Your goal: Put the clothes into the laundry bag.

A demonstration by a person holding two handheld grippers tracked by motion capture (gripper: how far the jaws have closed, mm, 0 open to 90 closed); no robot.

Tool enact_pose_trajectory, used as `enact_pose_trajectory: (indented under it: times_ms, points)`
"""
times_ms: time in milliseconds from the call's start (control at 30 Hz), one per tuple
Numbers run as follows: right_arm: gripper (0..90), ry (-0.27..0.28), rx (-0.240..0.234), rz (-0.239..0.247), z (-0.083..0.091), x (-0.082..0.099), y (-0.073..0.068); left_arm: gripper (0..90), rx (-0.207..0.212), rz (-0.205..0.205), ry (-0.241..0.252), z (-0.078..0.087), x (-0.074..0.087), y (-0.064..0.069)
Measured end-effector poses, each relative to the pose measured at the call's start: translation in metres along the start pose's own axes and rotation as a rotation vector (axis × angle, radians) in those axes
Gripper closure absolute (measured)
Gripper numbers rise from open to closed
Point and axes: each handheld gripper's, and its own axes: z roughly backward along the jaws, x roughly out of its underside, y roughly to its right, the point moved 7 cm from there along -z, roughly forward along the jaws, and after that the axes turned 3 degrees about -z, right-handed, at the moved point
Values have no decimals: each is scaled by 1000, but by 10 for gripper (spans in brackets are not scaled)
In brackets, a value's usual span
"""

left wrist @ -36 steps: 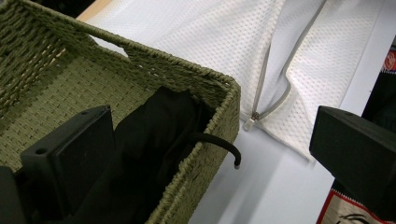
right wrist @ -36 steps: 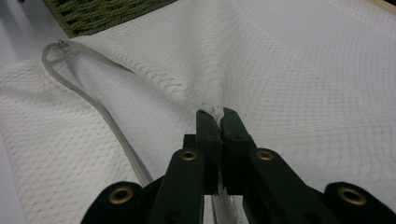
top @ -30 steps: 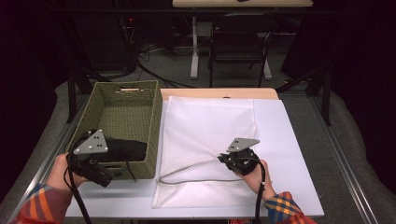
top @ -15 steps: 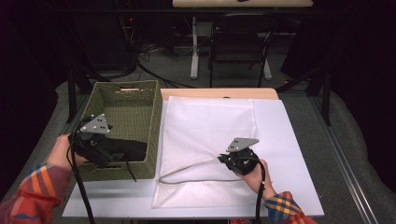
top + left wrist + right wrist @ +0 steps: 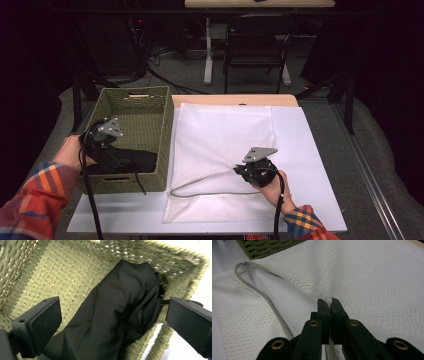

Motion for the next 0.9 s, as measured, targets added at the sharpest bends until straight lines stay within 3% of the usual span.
enact_pose_trajectory:
  times_ms: [267,300,367,533,700,767,900]
  points:
    - [882,-3,0,-3,0,1,2,0,38,-4,-138,-24,10,-4]
    - [882,-3,-3,-2,0,1,2,1,37,-19,-154,-26,11,-6]
    - [882,-6,-5,-3,0,2,2,3,44,-4,-158,-30,13,-6]
    - [882,-8,-4,-5,0,2,2,15,87,-15,-202,-43,20,-6]
    - [882,-12,-5,-8,-1,4,4,18,100,-21,-236,-52,25,-8]
    - [881,-11,-3,-10,-1,4,4,42,95,-20,-256,-58,27,-10]
    - [881,-10,-4,-13,-1,4,4,134,127,-17,-280,-68,30,-12]
